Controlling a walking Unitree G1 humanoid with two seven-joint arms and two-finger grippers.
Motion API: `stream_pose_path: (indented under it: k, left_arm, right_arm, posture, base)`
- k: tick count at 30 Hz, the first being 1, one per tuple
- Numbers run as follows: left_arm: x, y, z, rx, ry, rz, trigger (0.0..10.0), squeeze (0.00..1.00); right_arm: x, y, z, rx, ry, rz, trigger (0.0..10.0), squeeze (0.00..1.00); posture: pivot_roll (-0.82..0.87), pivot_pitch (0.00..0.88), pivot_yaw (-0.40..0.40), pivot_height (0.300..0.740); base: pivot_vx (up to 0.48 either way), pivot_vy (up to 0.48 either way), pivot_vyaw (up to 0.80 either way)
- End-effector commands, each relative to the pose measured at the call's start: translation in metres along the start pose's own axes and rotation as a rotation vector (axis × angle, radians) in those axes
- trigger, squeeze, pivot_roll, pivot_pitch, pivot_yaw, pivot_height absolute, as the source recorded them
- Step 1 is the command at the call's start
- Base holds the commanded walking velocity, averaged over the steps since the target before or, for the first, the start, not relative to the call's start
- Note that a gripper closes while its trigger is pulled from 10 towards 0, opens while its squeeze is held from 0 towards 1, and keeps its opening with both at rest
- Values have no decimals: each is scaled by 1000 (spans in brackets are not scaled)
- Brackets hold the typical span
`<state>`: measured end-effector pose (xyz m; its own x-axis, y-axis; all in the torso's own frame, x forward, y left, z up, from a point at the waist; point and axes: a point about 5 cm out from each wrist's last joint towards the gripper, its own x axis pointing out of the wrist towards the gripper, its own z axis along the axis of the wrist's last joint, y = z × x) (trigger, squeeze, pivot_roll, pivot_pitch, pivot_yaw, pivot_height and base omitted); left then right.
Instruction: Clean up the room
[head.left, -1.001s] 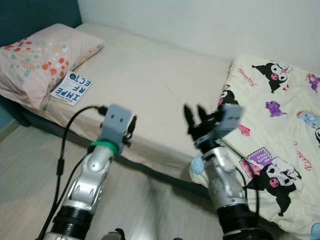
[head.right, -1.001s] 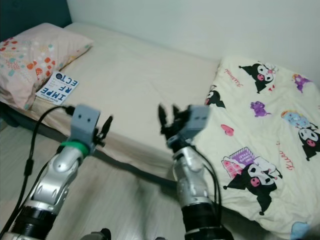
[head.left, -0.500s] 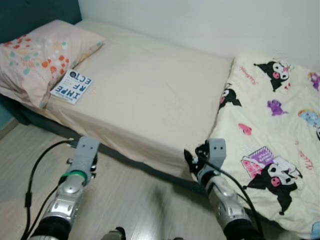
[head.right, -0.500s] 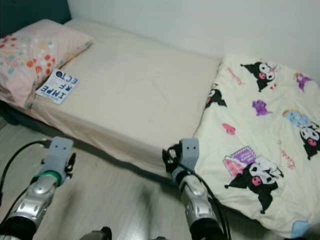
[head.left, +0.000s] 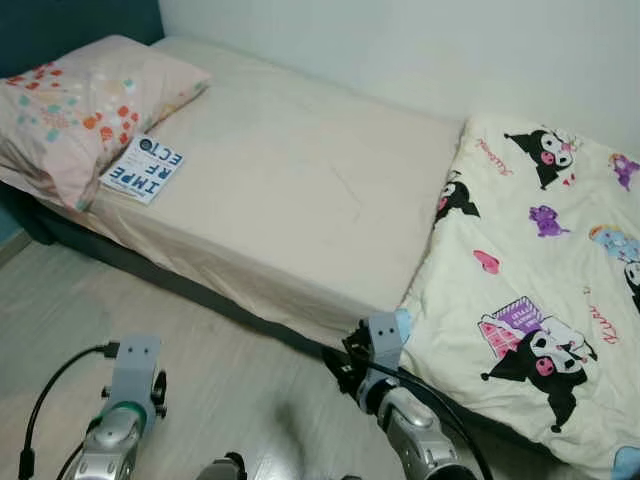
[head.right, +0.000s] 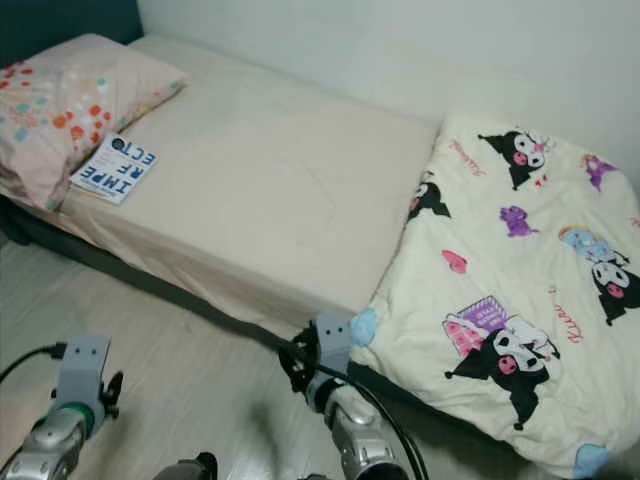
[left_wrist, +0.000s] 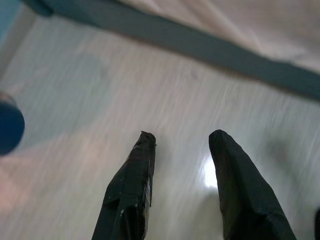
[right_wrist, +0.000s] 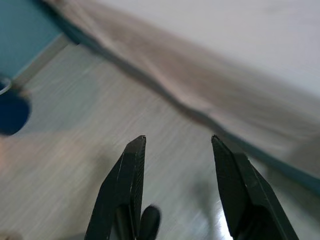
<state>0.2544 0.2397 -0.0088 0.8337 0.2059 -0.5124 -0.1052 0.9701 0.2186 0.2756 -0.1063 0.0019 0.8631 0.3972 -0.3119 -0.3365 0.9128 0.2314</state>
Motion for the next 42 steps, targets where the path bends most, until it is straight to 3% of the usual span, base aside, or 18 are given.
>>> stream_pose_path:
  k: [1,8,20,39,42]
  left_arm:
    - [-2,-5,-8,21,21,-22,10000,0]
    - [2,-6,-7,111,-4,-50,10000,0]
    - [3,-2,-4,109,-24,-55,10000,0]
    - [5,3,5,126,-77,-58,10000,0]
    - [6,-2,7,143,-81,-73,10000,0]
  right_arm:
    - [-5,-5,-8,10,16,-46,10000,0]
    - [-8,-7,-18,9,40,-78,10000,0]
    - [-6,6,-30,11,93,-37,10000,0]
    - [-5,9,-30,-8,91,-29,10000,0]
    - [-6,6,-29,-9,88,-40,10000,0]
  posture:
    - [52,68,-7,740]
    - [53,58,13,740]
    - [73,66,14,740]
    - [69,82,12,740]
    - [55,87,10,740]
  base:
    - [0,0,0]
    - [0,0,0]
    - [0,0,0]
    - [0,0,0]
    - [0,0,0]
